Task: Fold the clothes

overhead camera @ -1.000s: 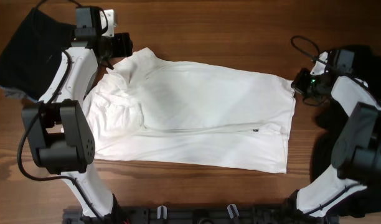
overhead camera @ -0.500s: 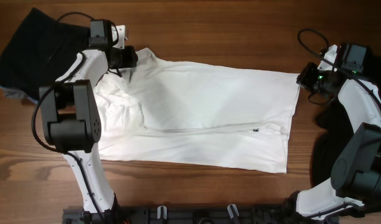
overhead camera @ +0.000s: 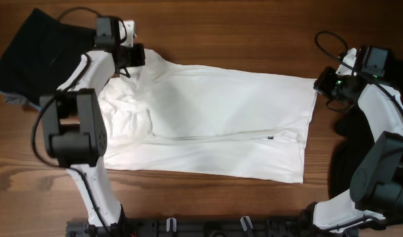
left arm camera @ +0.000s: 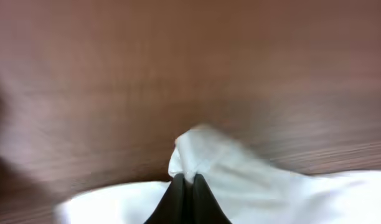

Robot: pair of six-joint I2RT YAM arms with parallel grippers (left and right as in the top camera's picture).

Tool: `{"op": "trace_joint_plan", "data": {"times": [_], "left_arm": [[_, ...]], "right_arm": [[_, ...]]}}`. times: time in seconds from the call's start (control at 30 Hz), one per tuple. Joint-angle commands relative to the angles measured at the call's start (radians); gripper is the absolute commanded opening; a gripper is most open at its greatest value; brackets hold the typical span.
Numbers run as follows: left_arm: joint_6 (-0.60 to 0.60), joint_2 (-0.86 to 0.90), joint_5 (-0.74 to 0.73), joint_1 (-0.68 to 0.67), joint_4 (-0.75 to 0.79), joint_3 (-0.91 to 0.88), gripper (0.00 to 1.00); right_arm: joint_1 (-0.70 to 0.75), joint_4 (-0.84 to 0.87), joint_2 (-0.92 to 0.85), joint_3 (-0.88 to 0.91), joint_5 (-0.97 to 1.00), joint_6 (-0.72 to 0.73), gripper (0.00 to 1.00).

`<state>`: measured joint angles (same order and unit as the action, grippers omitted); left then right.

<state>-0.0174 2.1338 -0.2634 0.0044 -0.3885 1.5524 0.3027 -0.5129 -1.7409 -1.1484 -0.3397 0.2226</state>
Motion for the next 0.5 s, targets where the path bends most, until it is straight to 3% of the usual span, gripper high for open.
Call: {"op": "trace_joint_plan", "data": {"times": [0.0,0.17,0.33,0.47], "left_arm": [[0.010,-0.184,-0.016,-0.007,-0.008,0.013,0.04],[0.009,-0.280,-0.016,-0.007,-0.089,0.013,0.04],[0.002,-0.295,-0.015,-0.007,-0.274,0.013,0.04],[0.002,-0.296,0.042,-0.007,-0.441,0.013,0.04]], "right_arm": [[0.000,0.003,0.067,0.001,0.003,-0.013,0.04],[0.000,-0.010,0.082,0.001,0.002,-0.009,0.04],[0.002,-0.085,0.082,0.001,0.008,0.049,0.04],[0.015,-0.192,0.082,0.001,0.094,0.190,0.04]]}}
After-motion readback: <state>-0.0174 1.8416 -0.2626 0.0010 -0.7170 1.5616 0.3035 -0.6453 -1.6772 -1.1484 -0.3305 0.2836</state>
